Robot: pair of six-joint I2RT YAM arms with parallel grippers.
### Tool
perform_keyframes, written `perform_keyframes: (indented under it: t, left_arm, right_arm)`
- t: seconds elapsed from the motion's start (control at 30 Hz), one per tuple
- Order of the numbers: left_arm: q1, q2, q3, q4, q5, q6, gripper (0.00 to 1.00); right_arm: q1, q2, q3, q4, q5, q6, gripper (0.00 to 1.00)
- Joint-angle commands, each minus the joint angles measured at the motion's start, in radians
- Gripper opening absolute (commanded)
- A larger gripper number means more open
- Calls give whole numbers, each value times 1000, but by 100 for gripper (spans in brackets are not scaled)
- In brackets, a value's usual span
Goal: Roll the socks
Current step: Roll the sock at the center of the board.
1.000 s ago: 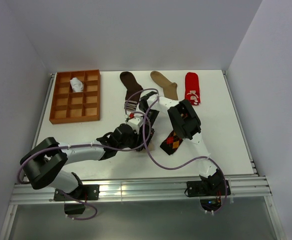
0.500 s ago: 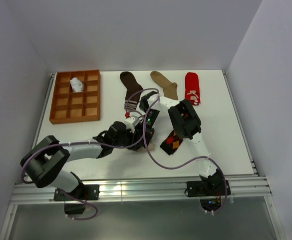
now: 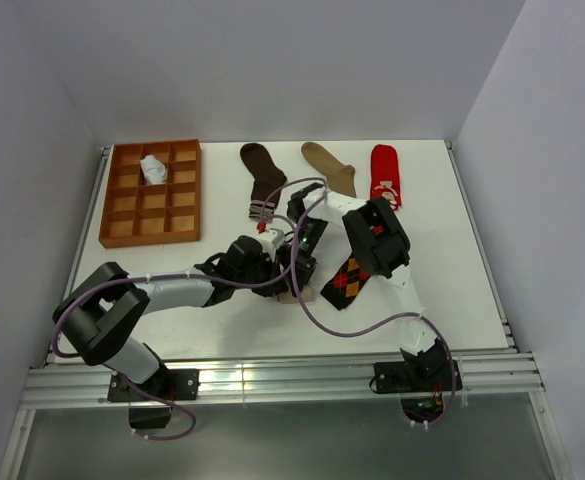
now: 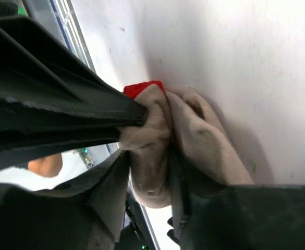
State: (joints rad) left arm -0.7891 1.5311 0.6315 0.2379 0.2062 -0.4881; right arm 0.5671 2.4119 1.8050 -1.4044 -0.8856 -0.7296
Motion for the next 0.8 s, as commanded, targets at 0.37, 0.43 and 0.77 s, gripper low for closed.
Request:
perform_keyframes:
  t: [0.37,0.43,0.77]
  left_arm:
    - [-12,178,277,-466,-77,-155,0]
    - [-13,185,299,-488,-80,-164,0]
    - [-13,257,419,-626,-54,-205,0]
  right_arm:
    - [-59,-379,-280,510,209,168,59]
    - [-79,-404,-298,539,203,180,60]
    - [-237,-532,-424,619,137,173,61]
